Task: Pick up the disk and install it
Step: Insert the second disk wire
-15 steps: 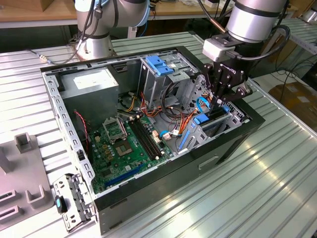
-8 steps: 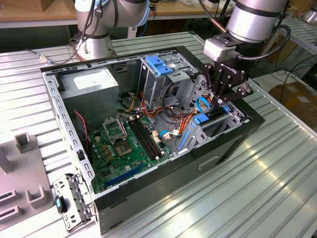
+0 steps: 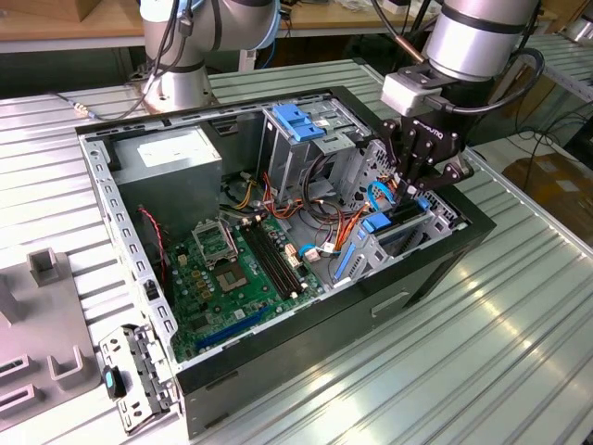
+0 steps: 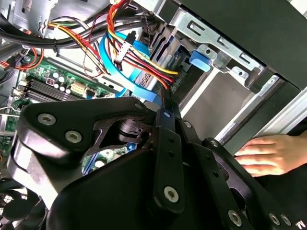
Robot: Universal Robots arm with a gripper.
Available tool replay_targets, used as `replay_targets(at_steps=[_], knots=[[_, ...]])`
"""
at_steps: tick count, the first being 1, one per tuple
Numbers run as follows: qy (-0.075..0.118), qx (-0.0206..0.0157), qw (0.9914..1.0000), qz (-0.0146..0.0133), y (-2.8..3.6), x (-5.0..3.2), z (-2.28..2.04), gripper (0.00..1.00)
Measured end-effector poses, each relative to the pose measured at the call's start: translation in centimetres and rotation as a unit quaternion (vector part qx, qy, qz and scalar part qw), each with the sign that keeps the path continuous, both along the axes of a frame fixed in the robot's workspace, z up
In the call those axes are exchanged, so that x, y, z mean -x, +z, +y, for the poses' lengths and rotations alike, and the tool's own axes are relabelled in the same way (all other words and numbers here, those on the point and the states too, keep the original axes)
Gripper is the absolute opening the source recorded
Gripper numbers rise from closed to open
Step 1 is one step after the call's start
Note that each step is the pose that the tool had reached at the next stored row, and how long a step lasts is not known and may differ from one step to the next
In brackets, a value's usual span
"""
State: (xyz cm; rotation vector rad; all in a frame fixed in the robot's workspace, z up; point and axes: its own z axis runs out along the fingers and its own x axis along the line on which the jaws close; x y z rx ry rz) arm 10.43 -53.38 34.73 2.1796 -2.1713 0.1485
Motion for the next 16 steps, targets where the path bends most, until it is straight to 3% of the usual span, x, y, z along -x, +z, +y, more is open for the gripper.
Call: replay_targets(at_steps=[5,10,16], knots=[[0.000,-0.0003,1.00000,0.0000,-0.37,0.00,-0.07,0.11],[0.000,-0.0023,1.00000,0.0000,0.49,0.00,-0.07,0.11],[0.000,-0.0027,1.00000,0.0000,0.54,0.00,-0.07,0.11]])
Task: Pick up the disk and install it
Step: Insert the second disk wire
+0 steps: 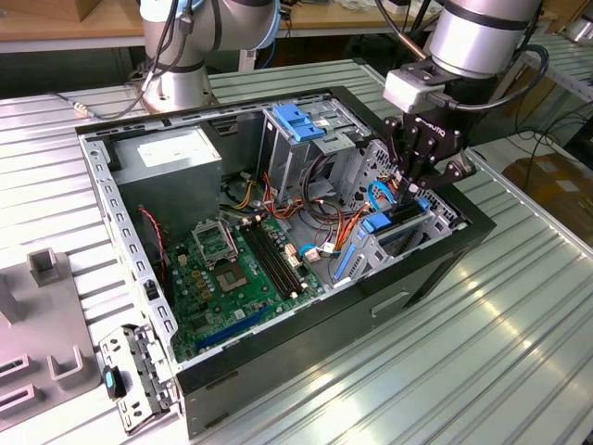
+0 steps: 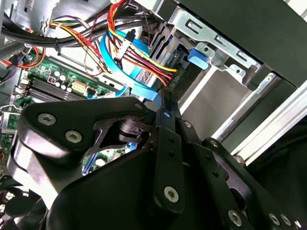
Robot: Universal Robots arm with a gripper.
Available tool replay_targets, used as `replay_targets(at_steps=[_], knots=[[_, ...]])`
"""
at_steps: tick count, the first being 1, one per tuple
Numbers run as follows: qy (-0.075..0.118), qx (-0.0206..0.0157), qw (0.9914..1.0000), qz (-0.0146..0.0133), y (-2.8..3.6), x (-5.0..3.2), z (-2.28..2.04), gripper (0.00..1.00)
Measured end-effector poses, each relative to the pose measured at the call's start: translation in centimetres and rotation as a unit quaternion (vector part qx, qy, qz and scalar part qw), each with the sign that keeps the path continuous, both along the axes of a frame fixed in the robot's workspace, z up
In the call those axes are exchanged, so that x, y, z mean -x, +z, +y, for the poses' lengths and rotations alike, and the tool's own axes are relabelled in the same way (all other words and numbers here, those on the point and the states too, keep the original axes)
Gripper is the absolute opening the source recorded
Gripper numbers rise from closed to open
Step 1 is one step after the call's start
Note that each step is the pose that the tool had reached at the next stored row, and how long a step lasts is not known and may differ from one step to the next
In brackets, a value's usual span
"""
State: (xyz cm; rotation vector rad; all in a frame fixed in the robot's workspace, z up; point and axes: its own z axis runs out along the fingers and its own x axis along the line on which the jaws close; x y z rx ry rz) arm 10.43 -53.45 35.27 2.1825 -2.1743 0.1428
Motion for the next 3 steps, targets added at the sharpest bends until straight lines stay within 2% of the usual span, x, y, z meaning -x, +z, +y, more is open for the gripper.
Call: replay_targets(at_steps=[3], knots=[[0.000,-0.0001,1.00000,0.0000,0.00,0.00,0.00,0.11]])
